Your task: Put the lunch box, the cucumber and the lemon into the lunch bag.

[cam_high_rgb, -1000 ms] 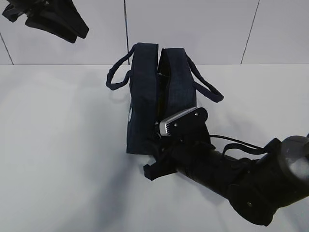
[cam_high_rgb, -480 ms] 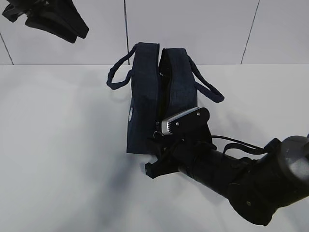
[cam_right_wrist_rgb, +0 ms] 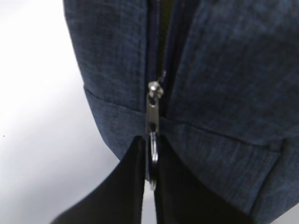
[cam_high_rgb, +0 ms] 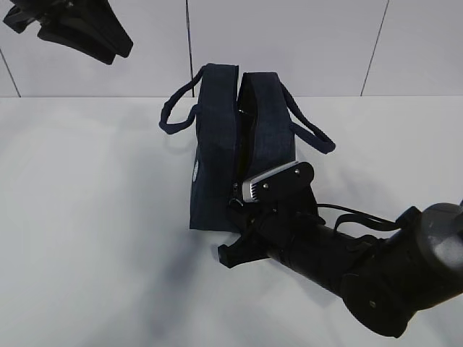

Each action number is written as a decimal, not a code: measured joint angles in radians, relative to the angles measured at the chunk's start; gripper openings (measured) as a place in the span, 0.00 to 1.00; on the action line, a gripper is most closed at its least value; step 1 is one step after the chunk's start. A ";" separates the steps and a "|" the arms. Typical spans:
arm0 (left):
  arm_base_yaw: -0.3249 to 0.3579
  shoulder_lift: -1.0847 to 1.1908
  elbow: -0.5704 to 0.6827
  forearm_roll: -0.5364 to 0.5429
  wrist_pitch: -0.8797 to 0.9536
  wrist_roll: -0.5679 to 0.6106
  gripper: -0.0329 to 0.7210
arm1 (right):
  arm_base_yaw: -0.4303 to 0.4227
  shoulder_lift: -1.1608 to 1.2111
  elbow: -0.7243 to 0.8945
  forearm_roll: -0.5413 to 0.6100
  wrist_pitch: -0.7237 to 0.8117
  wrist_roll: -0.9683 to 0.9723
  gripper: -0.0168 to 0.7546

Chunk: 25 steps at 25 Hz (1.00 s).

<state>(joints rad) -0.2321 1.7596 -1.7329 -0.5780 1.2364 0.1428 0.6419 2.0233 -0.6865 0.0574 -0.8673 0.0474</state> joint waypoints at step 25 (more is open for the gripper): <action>0.000 0.000 0.000 0.019 0.000 0.000 0.30 | 0.000 -0.099 0.038 0.002 0.056 0.000 0.02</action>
<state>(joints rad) -0.2321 1.7596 -1.7329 -0.5590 1.2364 0.1428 0.6419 1.9240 -0.6485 0.0595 -0.8117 0.0474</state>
